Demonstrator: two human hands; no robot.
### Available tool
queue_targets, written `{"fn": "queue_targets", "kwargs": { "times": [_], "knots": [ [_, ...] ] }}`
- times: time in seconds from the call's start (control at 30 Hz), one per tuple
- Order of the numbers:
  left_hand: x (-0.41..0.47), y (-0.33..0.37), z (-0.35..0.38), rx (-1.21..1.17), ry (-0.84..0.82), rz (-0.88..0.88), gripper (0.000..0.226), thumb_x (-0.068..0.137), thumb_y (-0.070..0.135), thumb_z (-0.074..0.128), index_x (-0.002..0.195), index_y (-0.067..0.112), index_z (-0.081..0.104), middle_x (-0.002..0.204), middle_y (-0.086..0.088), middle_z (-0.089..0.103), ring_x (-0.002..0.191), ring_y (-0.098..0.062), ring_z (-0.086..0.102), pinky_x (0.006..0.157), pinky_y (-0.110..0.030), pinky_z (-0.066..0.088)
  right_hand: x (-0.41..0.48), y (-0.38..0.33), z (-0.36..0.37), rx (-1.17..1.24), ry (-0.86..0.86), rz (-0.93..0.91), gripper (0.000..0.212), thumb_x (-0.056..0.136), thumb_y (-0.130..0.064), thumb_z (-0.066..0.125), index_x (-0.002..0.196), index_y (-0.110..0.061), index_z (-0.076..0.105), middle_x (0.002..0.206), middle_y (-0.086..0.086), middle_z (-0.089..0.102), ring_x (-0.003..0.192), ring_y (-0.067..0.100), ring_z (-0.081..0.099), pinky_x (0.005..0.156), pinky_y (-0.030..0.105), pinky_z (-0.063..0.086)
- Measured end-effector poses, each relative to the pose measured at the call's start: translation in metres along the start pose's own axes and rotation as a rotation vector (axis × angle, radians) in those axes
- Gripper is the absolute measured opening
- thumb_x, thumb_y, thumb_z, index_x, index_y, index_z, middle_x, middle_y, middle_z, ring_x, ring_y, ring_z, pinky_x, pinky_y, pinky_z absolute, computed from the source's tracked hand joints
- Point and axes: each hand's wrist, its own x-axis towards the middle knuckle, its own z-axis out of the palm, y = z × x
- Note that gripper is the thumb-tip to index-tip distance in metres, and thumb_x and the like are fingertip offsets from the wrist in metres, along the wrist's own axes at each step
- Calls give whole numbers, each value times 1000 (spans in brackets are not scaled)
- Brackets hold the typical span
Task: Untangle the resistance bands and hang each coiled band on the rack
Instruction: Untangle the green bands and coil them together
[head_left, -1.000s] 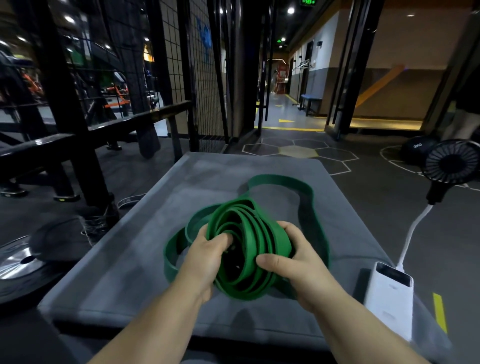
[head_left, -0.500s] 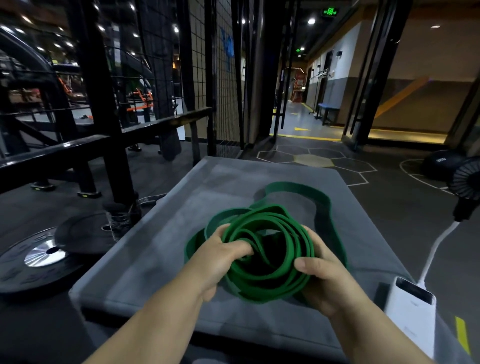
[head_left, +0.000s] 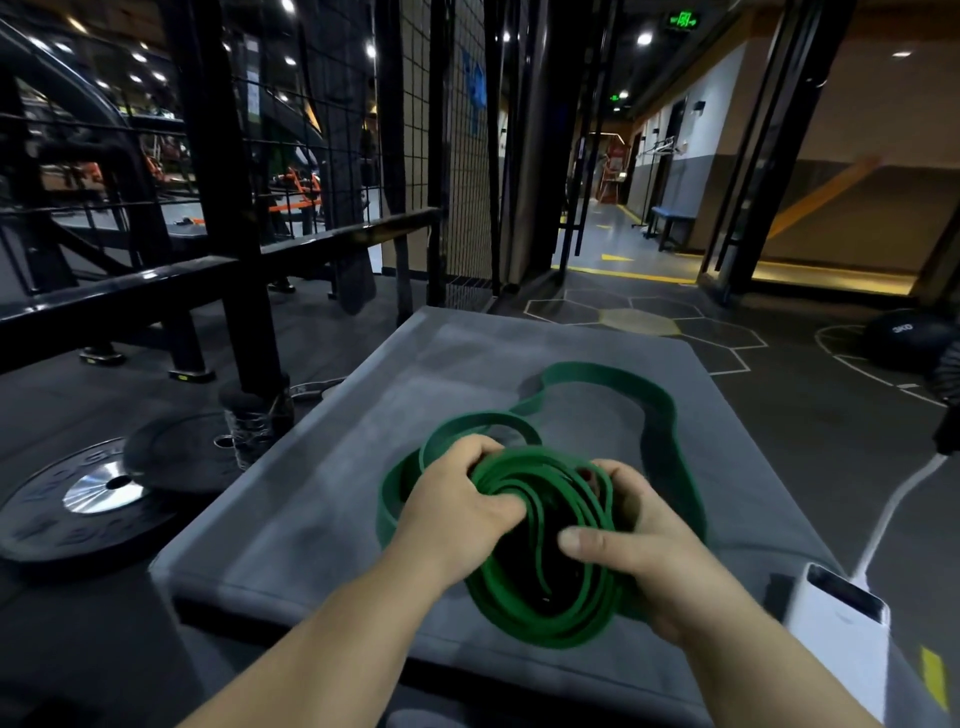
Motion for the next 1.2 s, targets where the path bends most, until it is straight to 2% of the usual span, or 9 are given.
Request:
{"fn": "queue_targets", "kwargs": {
  "times": [0.1, 0.2, 0.3, 0.4, 0.5, 0.63, 0.83, 0.97, 1.2],
  "knots": [
    [0, 1, 1, -12, 17, 12, 25, 67, 12, 67, 84, 29, 62, 69, 5, 68, 62, -14, 62, 61, -29, 51, -2, 1, 6, -48, 69, -74, 63, 50, -7, 81, 107, -7, 55, 91, 13, 71, 82, 30, 69, 68, 39, 57],
    [2, 3, 1, 33, 29, 35, 25, 70, 9, 68, 83, 29, 61, 69, 8, 67, 59, -8, 59, 55, -18, 45, -3, 1, 4, -75, 110, -79, 51, 58, -2, 68, 108, -6, 56, 88, 14, 71, 79, 29, 69, 66, 38, 56],
    [2, 4, 4, 103, 22, 31, 24, 69, 14, 69, 82, 31, 59, 73, 7, 67, 62, -8, 60, 61, -23, 48, -2, 3, 1, -108, 136, -49, 50, 57, -2, 66, 106, -7, 60, 89, 17, 72, 79, 31, 70, 70, 43, 59],
    [3, 3, 7, 147, 3, 12, 24, 65, 22, 69, 84, 33, 58, 77, 8, 67, 71, -16, 63, 66, -31, 51, 1, 5, -2, -125, 176, -38, 49, 56, -4, 64, 105, -6, 63, 89, 16, 73, 80, 29, 71, 71, 40, 59],
    [3, 3, 9, 198, -9, 15, 28, 59, 31, 66, 85, 34, 57, 81, 9, 66, 75, -16, 63, 67, -32, 51, 2, 7, -3, -94, 210, -39, 50, 55, -3, 60, 105, -1, 62, 87, 17, 71, 76, 28, 69, 66, 39, 58],
    [3, 1, 10, 239, -16, 31, 27, 68, 22, 70, 90, 32, 57, 85, 10, 64, 77, -13, 61, 63, -26, 47, 4, 10, -3, -41, 211, 39, 50, 54, -2, 55, 103, -3, 62, 79, 15, 70, 66, 26, 69, 57, 35, 57],
    [6, -4, 11, 230, -86, -1, 24, 65, 28, 67, 86, 34, 59, 81, 9, 67, 75, -16, 65, 67, -31, 54, 6, 13, -3, 6, 245, 30, 53, 53, -1, 53, 105, 0, 59, 76, 14, 67, 65, 25, 66, 57, 33, 55],
    [8, -7, 9, 210, -150, -11, 33, 54, 35, 59, 87, 35, 59, 77, 7, 69, 72, -17, 66, 69, -34, 55, 5, 16, -8, 53, 224, 74, 58, 52, -1, 54, 109, 2, 62, 92, 25, 66, 80, 34, 65, 73, 40, 54],
    [12, -10, 9, 141, -221, 4, 29, 68, 18, 67, 92, 32, 60, 76, 5, 67, 65, -13, 62, 59, -23, 45, 7, 14, -15, 123, 62, 118, 70, 53, -2, 59, 123, 4, 60, 122, 40, 56, 100, 44, 59, 91, 52, 48]
  ]
}}
